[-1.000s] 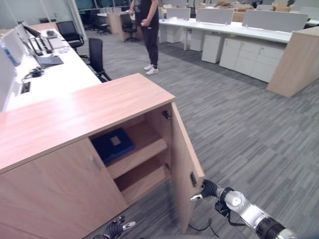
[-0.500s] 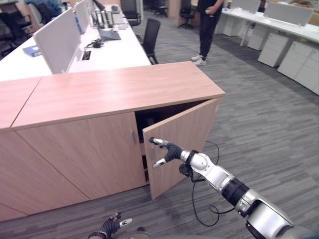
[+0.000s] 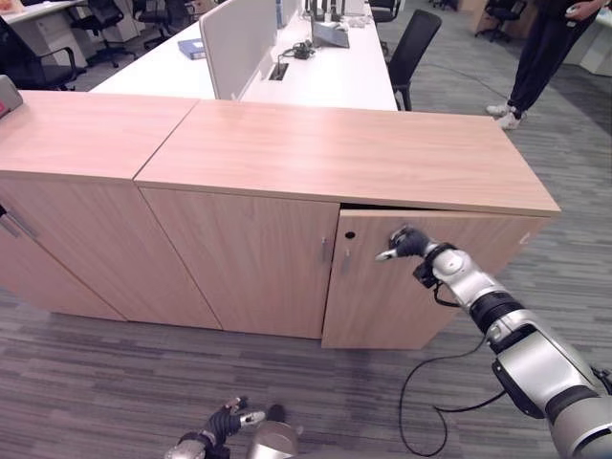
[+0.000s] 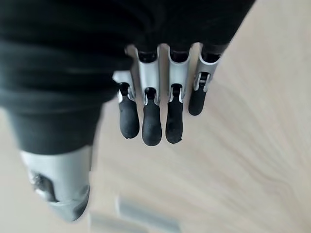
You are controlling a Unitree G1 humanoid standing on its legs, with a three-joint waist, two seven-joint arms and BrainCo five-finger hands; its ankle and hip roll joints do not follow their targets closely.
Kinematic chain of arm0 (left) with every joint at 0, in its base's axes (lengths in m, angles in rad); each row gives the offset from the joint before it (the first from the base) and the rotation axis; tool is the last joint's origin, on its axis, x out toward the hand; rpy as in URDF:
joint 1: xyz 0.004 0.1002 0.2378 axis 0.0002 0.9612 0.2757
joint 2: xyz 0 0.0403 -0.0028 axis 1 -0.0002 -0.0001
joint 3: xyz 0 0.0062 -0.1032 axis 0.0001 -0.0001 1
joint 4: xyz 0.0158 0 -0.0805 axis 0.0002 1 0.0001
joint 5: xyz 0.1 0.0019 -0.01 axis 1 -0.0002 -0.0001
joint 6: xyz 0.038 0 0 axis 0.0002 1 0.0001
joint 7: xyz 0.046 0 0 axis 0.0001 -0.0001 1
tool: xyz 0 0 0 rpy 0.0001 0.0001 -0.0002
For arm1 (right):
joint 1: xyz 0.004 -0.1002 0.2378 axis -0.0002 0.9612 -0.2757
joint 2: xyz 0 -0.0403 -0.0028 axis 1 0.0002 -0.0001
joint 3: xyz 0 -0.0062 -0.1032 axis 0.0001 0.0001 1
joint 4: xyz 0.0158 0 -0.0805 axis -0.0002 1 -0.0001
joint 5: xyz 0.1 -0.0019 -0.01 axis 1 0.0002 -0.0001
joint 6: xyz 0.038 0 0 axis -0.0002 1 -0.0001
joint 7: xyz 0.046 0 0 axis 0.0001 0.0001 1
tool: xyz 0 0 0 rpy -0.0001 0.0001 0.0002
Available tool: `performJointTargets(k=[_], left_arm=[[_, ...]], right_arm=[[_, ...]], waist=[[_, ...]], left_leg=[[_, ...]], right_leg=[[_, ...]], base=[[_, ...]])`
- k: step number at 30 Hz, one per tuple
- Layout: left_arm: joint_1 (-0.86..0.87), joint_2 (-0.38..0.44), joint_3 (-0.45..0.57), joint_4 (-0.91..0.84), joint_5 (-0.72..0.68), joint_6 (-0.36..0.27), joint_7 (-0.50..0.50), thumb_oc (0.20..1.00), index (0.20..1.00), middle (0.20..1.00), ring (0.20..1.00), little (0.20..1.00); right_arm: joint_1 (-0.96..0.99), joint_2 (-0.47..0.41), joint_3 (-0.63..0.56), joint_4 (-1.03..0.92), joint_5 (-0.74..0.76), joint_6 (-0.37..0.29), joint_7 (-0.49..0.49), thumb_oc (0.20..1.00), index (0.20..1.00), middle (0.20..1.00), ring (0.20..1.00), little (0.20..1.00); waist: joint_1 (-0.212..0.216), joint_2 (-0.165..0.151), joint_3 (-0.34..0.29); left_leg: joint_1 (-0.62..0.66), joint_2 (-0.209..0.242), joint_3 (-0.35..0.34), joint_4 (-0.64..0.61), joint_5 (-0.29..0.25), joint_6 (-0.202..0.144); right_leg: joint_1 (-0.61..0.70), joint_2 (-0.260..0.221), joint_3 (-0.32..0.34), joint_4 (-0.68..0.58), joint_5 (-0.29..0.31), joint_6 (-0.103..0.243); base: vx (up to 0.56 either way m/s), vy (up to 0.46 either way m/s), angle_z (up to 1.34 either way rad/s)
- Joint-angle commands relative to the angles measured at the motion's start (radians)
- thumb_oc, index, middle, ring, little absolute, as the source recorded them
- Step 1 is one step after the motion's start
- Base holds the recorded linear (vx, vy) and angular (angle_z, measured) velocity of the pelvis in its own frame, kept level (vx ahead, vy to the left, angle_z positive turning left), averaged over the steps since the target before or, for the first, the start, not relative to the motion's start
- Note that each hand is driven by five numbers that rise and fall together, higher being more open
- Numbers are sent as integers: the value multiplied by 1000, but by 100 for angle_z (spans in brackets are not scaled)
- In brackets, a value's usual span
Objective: Put the empty folder in the office cabinet
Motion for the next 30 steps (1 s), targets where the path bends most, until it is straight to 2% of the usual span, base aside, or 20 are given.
performJointTargets(k=[1, 2, 3, 4, 6, 7, 8, 10, 11, 14, 16, 18, 22, 27, 30], left_arm=[[-53, 77, -47, -19, 1, -21, -17, 1000, 1000, 1000, 1000, 1000], [-53, 77, -46, -19, 1, -21, -17, 1000, 1000, 1000, 1000, 1000], [-52, 84, -41, -28, -4, -21, -16, 1000, 1000, 1000, 1000, 1000], [-52, 91, -36, -36, -5, -23, -16, 1000, 1000, 1000, 1000, 1000], [-50, 102, -27, -44, -9, -28, -15, 1000, 1000, 1000, 1000, 1000], [-55, 115, -23, -57, -20, -33, -9, 1000, 1000, 1000, 1000, 1000], [-55, 114, -24, -63, -29, -35, -9, 1000, 1000, 1000, 1000, 1000], [-64, 122, -30, -65, -44, -38, -1, 1000, 1000, 1000, 1000, 1000], [-62, 129, -34, -79, -43, -43, -4, 1000, 1000, 1000, 1000, 1000], [-67, 121, -40, -65, -44, -41, -8, 1000, 1000, 1000, 1000, 1000], [-73, 115, -41, -61, -50, -39, -6, 1000, 1000, 1000, 1000, 1000], [-71, 97, -43, -48, -44, -37, -4, 1000, 1000, 1000, 1000, 1000], [-53, 69, -39, -45, -43, -35, 0, 1000, 1000, 1000, 1000, 1000], [-46, 34, -1, -14, -49, -36, 12, 1000, 1000, 1000, 1000, 1000], [-36, 11, 44, -4, -45, -38, 22, 1000, 1000, 1000, 1000, 1000]], right_arm=[[-149, -23, -45, 48, 97, -40, -61, 1000, 1000, 1000, 1000, 1000], [-150, -22, -44, 49, 98, -41, -60, 1000, 1000, 1000, 1000, 1000], [-153, -32, -52, 68, 100, -39, -59, 1000, 1000, 1000, 1000, 1000], [-158, -36, -54, 82, 96, -37, -55, 1000, 1000, 1000, 1000, 1000], [-174, -36, -65, 107, 97, -33, -48, 1000, 1000, 1000, 1000, 1000], [-160, -34, -74, 103, 116, -29, -42, 1000, 1000, 1000, 1000, 1000], [-157, -30, -74, 100, 122, -29, -40, 1000, 1000, 1000, 1000, 1000], [-156, -30, -68, 118, 138, -30, -43, 1000, 1000, 1000, 1000, 1000], [-150, -34, -69, 112, 139, -31, -41, 1000, 1000, 1000, 1000, 1000], [-144, -39, -75, 131, 149, -28, -41, 1000, 1000, 1000, 1000, 1000], [-139, -42, -76, 132, 150, -30, -43, 1000, 1000, 1000, 1000, 1000], [-126, -51, -74, 139, 148, -24, -33, 1000, 1000, 1000, 1000, 1000], [-77, -36, -86, 124, 173, -32, -38, 1000, 1000, 1000, 1000, 1000], [100, 17, -131, -16, 204, -61, -47, 1000, 1000, 1000, 1000, 1000], [305, 39, -157, -156, 153, -72, -41, 1000, 1000, 1000, 1000, 1000]], waist=[[18, -68, -16], [15, -72, -20], [17, -69, -13], [13, -66, -7], [9, -52, 3], [-6, -42, 15], [-10, -43, 17], [-10, -48, 16], [-16, -48, 12], [-27, -57, -12], [-33, -56, -15], [-43, -56, -36], [-52, -50, -53], [-80, -41, -52], [-114, -28, -46]], left_leg=[[-20, -4, -33, 26, -35, -7], [-9, -2, -42, 18, -53, -15], [-16, -14, -30, 25, -43, 7], [-9, -19, -27, 25, -51, 18], [18, -26, -16, 13, -61, 36], [43, -24, -27, -7, -65, 44], [54, -27, -33, -19, -66, 40], [59, -43, -56, -35, -71, 33], [55, -51, -76, -42, -70, 29], [51, -62, -100, -51, -67, 20], [49, -61, -108, -52, -65, 16], [47, -55, -117, -55, -66, 0], [52, -43, -108, -59, -60, -16], [59, -35, -99, -59, -60, -22], [62, -31, -92, -59, -60, -25]], right_leg=[[68, -40, 31, 108, -144, 54], [73, -36, 51, 110, -167, 60], [38, -59, 39, 166, -150, 63], [6, -81, 55, 225, -146, 74], [-45, -132, 81, 353, -126, 122], [-111, -141, 161, 438, -81, 153], [-117, -130, 202, 406, -93, 153], [-84, -105, 242, 265, -126, 128], [-75, -92, 273, 207, -122, 122], [-49, -80, 304, 114, -89, 118], [-49, -76, 313, 106, -82, 119], [-3, -72, 288, 29, -60, 117], [25, -60, 272, -12, -61, 117], [27, -52, 275, -12, -69, 110], [25, -48, 278, -12, -76, 105]], base=[[93, 110, 7], [-67, 165, 10], [15, 108, 12], [-63, 212, 8], [32, 163, 1], [71, 73, -11], [97, -5, -13], [88, -58, 14], [96, -75, 22], [84, -61, 33], [70, -67, 23], [83, -93, 30], [23, -32, 16], [0, 0, 0], [-6, -25, -4]])
